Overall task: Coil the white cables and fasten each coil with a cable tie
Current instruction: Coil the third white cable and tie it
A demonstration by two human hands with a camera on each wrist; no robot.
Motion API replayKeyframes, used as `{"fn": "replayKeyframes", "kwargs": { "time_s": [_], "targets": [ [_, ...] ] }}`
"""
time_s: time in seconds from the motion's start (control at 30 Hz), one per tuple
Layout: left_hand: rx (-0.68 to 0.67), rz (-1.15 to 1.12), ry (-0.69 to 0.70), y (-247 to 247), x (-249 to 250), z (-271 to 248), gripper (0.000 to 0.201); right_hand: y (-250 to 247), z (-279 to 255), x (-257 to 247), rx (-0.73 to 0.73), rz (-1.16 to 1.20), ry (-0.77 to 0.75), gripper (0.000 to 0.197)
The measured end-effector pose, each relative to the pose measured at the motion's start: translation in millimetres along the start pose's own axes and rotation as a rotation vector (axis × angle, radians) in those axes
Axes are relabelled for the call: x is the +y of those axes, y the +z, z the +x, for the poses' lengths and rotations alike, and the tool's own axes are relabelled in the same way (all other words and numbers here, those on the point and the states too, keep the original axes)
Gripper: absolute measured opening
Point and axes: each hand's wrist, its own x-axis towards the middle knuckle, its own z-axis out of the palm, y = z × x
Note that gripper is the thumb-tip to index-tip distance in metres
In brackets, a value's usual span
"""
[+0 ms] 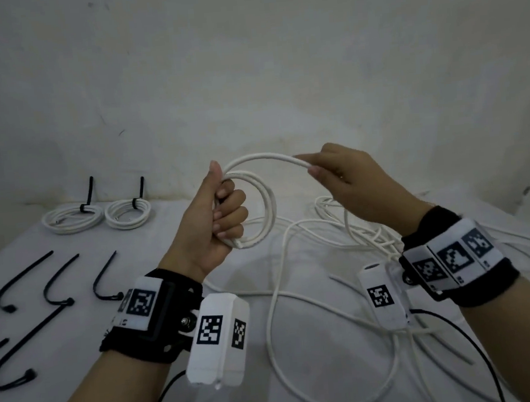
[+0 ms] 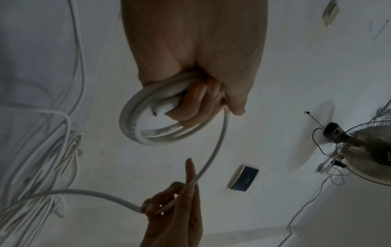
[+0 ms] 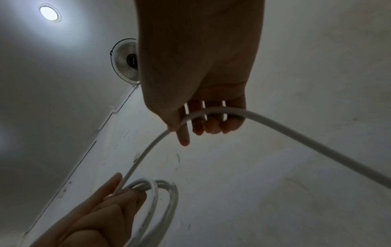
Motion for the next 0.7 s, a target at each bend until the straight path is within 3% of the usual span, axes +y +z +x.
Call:
{"fn": "replayKeyframes", "kwargs": {
  "time_s": [0.17, 0.3, 0.43, 0.7],
  "targets": [
    [-0.066, -0.044, 0.066, 3.4, 10.2, -4.3, 0.047, 17.9, -11.2, 4.1, 0.108, 0.182, 0.047, 0.028],
    [-0.132, -0.160, 0.177, -2.0, 27.3, -6.1, 0.046, 30.9, -28.2, 26.9, 0.057, 0.262, 0.170, 0.017],
    [-0.080, -0.157, 0.271, -12.8, 38.1, -5.7, 0.051, 31.9, -34.1, 48.9, 0.055, 0.275, 0.287, 0.031],
    [-0.013, -0.184, 0.312, -8.3, 32.3, -3.8, 0.053, -19.5, 42.0, 34.1, 0.377, 0.284, 0.172, 0.019]
  ]
}}
